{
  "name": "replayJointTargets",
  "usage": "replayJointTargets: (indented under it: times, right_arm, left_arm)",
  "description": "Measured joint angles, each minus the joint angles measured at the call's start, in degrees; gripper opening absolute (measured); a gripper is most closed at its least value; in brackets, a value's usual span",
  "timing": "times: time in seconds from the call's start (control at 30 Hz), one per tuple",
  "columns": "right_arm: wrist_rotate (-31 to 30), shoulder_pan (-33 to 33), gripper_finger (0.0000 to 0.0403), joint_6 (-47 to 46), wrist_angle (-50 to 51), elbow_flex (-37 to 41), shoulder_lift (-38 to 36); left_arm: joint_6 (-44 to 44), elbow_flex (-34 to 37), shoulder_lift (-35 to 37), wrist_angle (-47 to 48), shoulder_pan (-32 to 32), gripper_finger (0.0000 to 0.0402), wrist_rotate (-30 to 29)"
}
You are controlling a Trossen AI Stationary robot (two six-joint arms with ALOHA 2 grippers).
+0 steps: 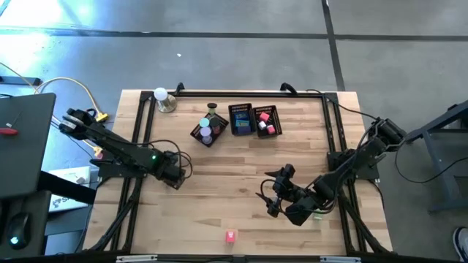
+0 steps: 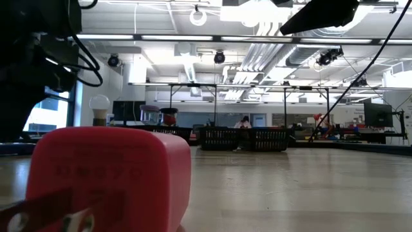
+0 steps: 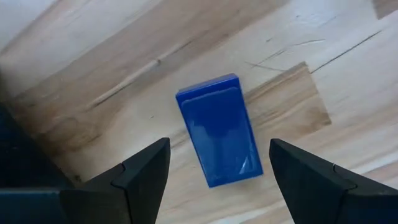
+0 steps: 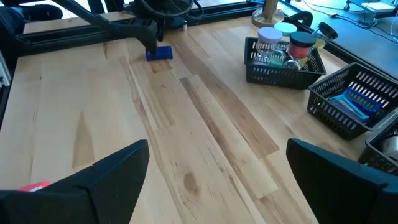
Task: Pick & Place Office items
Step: Put the purple digital timer into the middle black bin
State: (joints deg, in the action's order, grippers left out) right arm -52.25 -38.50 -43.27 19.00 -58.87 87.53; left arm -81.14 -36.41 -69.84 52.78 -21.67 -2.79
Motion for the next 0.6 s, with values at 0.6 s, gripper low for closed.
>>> replayJointTargets:
  times: [0.6]
  right_arm:
    - [0.0,0.0,0.0369,0.0,0.0,0.0,0.0]
  left_arm:
    - [1.7,2.2,-2.0,-5.3,-1.2,0.0268,-5.0]
